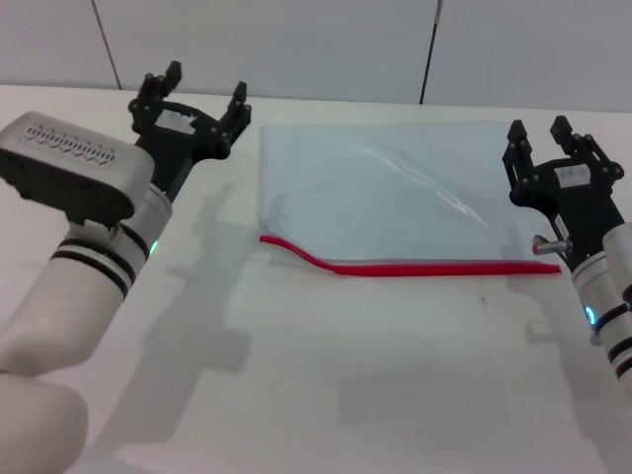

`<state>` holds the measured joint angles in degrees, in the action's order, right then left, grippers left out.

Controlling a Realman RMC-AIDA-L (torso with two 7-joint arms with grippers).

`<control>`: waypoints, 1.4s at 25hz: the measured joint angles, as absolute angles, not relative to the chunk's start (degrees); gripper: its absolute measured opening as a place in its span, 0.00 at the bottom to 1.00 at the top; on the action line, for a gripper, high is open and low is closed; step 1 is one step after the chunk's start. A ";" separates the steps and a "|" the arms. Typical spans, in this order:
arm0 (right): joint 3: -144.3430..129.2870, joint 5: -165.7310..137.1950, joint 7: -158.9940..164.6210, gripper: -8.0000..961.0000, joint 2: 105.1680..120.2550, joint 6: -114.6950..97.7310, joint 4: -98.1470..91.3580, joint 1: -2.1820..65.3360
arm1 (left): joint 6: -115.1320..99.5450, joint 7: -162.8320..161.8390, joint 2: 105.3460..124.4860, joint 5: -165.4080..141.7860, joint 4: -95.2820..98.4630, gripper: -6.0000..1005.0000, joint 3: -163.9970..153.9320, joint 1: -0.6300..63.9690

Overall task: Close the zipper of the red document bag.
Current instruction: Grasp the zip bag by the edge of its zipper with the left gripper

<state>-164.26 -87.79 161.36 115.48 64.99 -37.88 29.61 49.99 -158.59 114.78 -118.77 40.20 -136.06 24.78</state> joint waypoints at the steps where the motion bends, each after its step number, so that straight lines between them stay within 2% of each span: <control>1: -164.26 -87.79 161.36 0.51 115.49 64.94 -37.88 29.62 | 48.78 -158.02 114.34 -118.83 41.15 0.79 -135.96 24.77; 9: -164.27 -87.61 161.36 0.51 115.48 64.21 -37.66 29.68 | 41.43 -148.54 112.39 -118.84 49.33 0.78 -134.54 23.08; 15: -164.26 -87.18 161.36 0.51 115.48 63.44 -37.61 30.15 | 29.00 -140.22 109.18 -119.23 62.68 0.78 -132.45 19.51; 18: -164.27 -86.88 161.36 0.51 115.49 62.87 -37.62 30.38 | 17.64 -133.81 108.48 -119.22 69.14 0.78 -128.77 17.99; 25: -164.27 -86.83 161.36 0.51 115.49 62.06 -37.53 30.94 | -7.54 -120.83 109.63 -120.04 76.56 0.77 -117.83 15.54; 35: -163.58 -86.74 161.36 0.51 115.49 59.98 -37.44 31.48 | -36.26 -119.31 111.46 -135.29 84.00 0.76 -107.60 17.34</control>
<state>-163.58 -86.74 161.37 115.49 59.98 -37.44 31.48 -36.26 -119.31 111.46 -135.29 84.00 -107.60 17.34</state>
